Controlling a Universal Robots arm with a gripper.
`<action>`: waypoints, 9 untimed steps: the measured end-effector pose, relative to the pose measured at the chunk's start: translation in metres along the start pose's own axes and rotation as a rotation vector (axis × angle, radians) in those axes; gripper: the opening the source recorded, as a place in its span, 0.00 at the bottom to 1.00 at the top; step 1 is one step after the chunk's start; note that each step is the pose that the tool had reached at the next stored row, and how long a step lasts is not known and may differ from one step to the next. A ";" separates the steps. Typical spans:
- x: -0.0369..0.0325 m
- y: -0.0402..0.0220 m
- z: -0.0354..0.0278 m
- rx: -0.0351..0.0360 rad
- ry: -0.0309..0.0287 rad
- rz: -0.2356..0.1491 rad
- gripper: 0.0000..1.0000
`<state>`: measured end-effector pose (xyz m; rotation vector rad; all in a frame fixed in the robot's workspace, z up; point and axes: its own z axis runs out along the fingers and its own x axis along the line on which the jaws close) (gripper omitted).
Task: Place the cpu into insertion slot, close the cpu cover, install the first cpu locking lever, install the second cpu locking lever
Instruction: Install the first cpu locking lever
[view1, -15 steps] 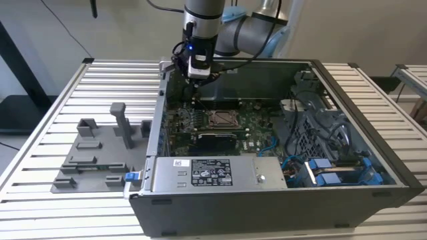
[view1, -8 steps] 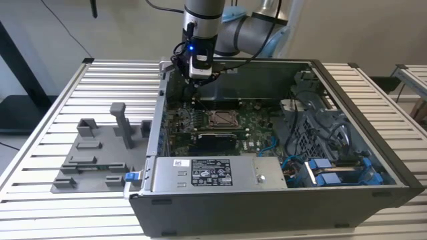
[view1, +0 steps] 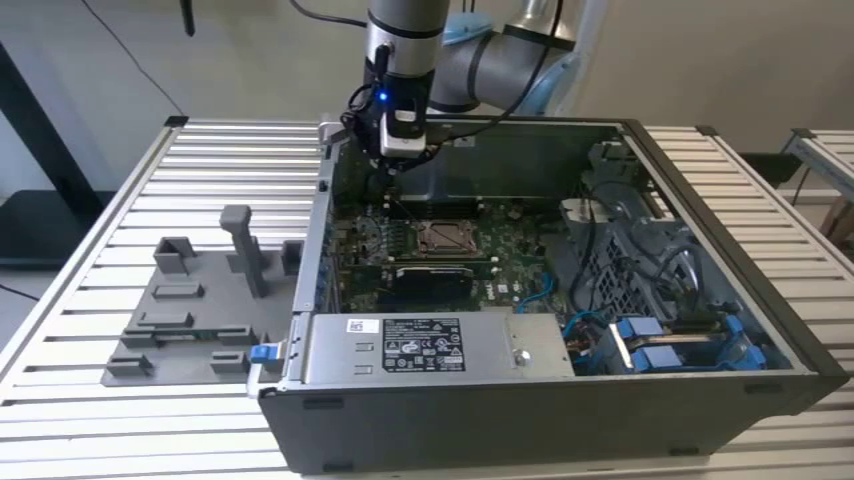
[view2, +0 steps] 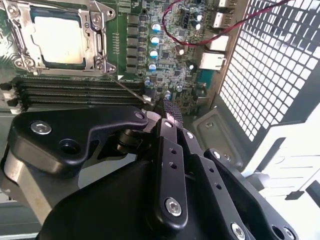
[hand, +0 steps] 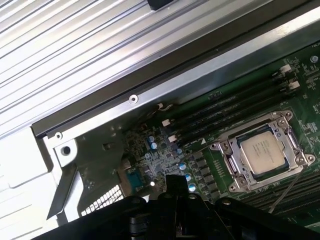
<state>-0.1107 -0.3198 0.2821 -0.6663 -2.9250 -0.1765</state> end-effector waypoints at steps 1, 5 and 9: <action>0.0000 0.0000 0.0000 0.0004 -0.0010 -0.008 0.11; 0.0002 -0.0001 0.0001 0.0016 -0.0060 -0.039 0.11; 0.0005 -0.0001 0.0004 0.0022 -0.0093 -0.070 0.11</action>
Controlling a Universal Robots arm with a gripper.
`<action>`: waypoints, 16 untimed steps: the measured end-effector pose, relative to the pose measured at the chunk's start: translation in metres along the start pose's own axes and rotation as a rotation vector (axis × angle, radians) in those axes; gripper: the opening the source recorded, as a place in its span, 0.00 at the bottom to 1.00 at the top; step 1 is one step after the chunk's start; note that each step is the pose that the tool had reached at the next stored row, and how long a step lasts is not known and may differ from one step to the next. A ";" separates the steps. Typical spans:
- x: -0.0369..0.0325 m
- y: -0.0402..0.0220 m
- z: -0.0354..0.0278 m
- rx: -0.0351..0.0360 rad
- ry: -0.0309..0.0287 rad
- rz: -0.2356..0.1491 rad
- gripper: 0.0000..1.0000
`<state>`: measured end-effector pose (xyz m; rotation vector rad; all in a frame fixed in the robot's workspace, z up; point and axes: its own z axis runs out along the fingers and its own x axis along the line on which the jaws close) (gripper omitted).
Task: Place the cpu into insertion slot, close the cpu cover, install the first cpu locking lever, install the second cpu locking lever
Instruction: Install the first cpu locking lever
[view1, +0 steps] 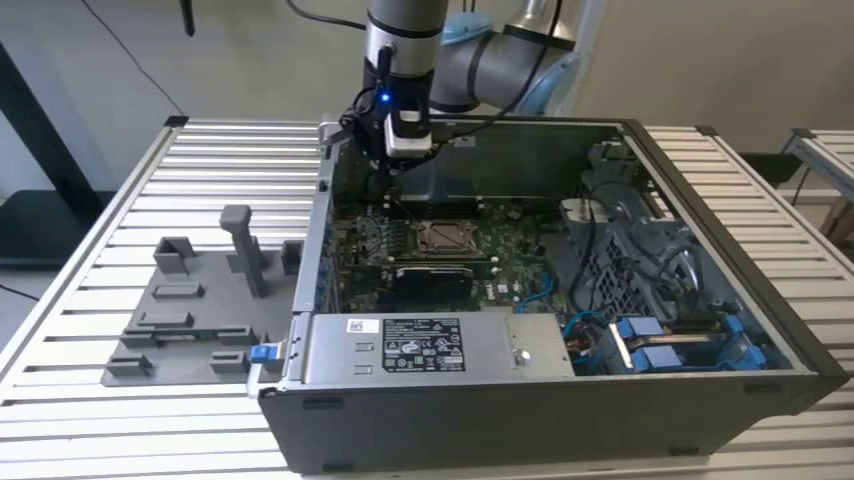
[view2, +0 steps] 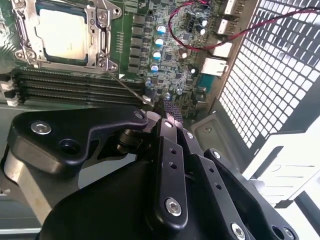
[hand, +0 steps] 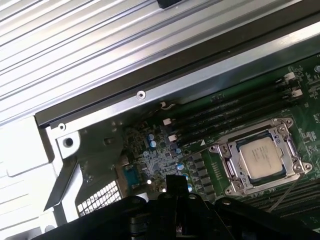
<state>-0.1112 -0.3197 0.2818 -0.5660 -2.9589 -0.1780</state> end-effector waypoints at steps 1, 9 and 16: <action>0.0001 0.0000 0.0001 0.0003 0.0001 -0.009 0.11; 0.0004 0.0003 0.0033 -0.0046 0.0071 -0.089 0.11; 0.0008 -0.0002 0.0056 -0.0342 0.0268 -0.163 0.11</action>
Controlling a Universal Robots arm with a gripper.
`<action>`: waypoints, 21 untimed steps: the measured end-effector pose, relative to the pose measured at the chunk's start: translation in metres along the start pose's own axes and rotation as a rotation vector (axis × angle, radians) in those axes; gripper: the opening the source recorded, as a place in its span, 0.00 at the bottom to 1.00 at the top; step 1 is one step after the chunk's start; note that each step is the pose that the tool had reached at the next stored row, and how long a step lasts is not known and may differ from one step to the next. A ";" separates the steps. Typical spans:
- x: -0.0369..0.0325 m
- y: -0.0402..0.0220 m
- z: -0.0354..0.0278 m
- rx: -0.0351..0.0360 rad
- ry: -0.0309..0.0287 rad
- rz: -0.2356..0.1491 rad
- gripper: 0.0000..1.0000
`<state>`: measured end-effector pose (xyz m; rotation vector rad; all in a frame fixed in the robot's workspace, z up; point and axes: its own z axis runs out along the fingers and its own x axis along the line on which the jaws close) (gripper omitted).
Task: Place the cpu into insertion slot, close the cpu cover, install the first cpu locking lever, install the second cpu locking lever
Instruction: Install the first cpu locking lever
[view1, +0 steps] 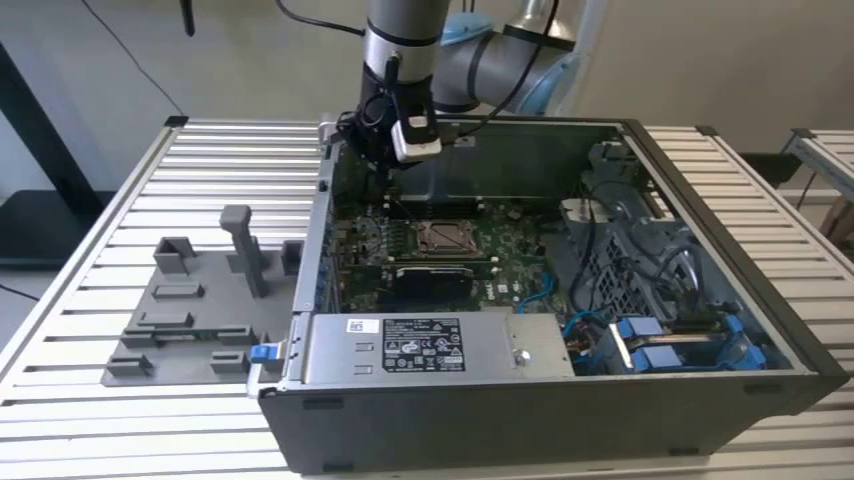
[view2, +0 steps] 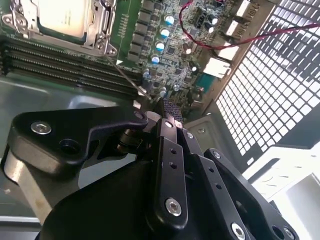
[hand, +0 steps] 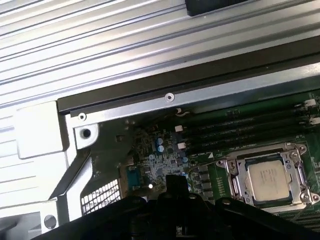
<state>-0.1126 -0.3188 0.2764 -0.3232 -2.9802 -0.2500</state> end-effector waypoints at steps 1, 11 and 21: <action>0.0001 -0.0001 0.0004 -0.0037 0.0029 -0.012 0.11; 0.0008 -0.0012 0.0056 0.0107 0.0251 -0.150 0.11; 0.0007 -0.0023 0.0070 -0.0107 0.0040 -0.210 0.11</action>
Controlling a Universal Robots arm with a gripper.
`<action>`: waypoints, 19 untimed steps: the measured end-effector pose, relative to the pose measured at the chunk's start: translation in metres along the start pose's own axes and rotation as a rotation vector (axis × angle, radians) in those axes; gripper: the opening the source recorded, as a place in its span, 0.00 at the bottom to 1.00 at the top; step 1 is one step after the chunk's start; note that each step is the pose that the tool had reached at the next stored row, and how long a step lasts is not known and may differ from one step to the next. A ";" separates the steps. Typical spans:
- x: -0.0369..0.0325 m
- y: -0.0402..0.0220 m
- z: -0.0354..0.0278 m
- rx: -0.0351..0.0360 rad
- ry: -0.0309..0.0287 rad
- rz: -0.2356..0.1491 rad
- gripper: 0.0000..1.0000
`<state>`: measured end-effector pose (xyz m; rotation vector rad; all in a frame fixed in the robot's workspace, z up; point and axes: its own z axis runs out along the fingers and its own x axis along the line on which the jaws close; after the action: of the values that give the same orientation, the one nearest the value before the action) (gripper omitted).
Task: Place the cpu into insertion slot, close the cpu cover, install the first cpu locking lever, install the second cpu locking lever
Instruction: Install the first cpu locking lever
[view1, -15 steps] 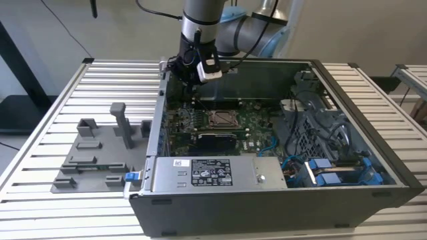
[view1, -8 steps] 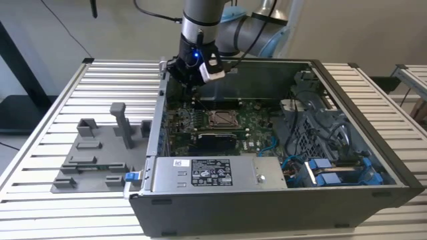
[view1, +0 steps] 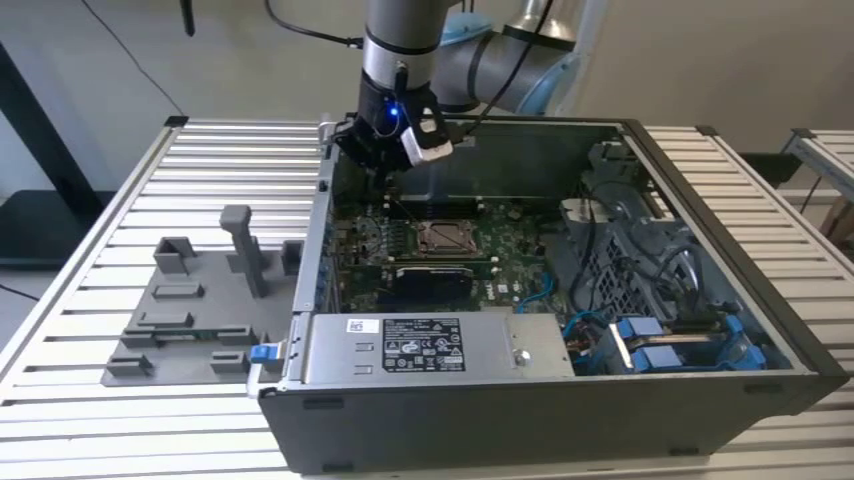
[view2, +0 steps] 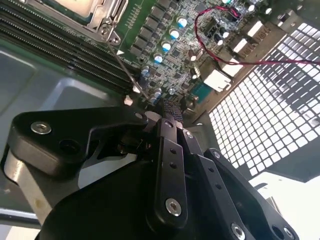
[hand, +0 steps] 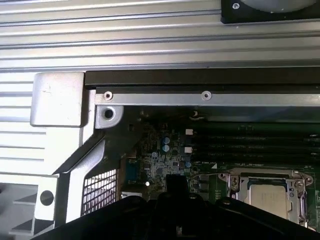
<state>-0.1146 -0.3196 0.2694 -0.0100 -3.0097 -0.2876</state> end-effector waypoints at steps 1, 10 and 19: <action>0.0000 0.0000 0.0001 -0.0014 -0.0002 0.000 0.11; 0.0000 -0.0002 0.0001 -0.0015 0.0004 0.000 0.11; -0.0006 -0.0014 0.0034 -0.0204 0.0009 -0.003 0.11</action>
<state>-0.1144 -0.3203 0.2657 -0.0076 -3.0060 -0.3185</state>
